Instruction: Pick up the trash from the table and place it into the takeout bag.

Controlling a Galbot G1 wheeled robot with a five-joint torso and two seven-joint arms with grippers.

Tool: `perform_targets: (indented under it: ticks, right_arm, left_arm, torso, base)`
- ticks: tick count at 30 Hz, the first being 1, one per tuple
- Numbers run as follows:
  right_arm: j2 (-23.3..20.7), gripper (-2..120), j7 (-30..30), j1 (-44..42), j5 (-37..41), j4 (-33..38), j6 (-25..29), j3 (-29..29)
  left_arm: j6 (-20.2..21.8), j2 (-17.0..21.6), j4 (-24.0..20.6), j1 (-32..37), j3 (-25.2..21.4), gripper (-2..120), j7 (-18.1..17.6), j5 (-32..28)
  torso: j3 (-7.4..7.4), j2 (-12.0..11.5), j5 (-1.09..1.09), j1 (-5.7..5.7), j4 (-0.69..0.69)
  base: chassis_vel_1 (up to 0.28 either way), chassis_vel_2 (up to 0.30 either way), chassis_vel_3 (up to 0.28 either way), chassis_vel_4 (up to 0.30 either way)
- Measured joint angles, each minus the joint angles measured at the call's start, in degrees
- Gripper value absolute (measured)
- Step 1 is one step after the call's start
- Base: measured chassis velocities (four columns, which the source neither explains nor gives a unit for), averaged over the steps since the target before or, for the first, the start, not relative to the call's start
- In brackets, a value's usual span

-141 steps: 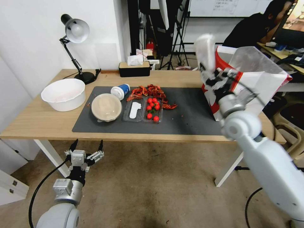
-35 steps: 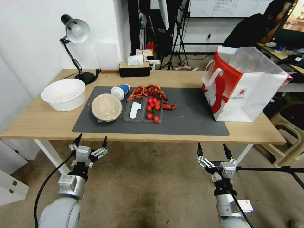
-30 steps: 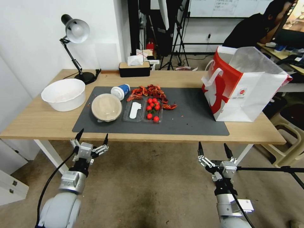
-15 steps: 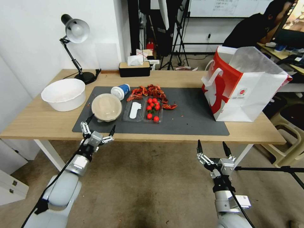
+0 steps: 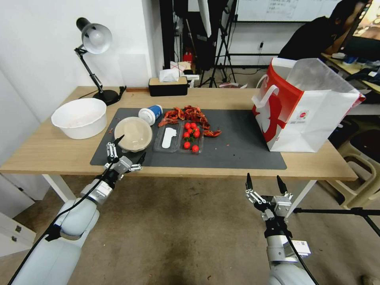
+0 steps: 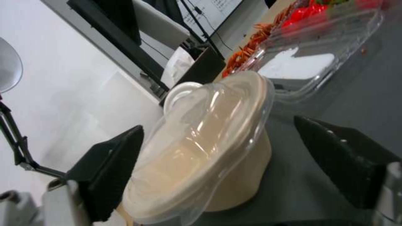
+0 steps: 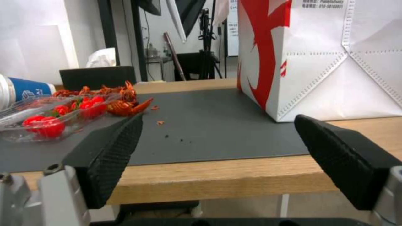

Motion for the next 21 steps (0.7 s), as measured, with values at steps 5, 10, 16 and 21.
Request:
perform_targets:
  ticks: [5, 10, 16, 21]
  right_arm:
    - [0.07, 89, 0.06, 0.31, 0.01, -0.29, -0.11, -0.07]
    - [0.19, 87, 0.11, 0.41, 0.02, -0.56, -0.13, -0.28]
    - [0.19, 86, 0.18, 0.47, 0.00, -0.61, -0.13, -0.42]
    - [0.20, 84, 0.20, 0.32, -0.11, -0.58, -0.09, -0.50]
  left_arm:
    - [-0.49, 0.00, 0.53, 0.01, -0.11, 71, -0.10, 0.31]
    - [-1.31, -0.04, 0.52, 0.69, -1.01, 53, -0.26, 0.88]
    - [-1.72, -0.27, 0.04, 1.66, -1.98, 43, -0.47, 1.17]
    - [-1.94, -0.36, -0.48, 2.41, -2.73, 41, -0.68, 1.23]
  torso:
    - [0.00, 0.00, 0.00, 0.00, 0.00]
    - [0.00, 0.00, 0.00, 0.00, 0.00]
    - [0.00, 0.00, 0.01, 0.00, 0.00]
    - [0.00, 0.00, 0.01, -0.01, 0.00]
  base:
    - [0.000, 0.000, 0.000, 0.000]
    - [0.000, 0.000, 0.000, 0.000]
    - [0.000, 0.000, 0.000, 0.000]
    - [0.000, 0.000, 0.000, 0.000]
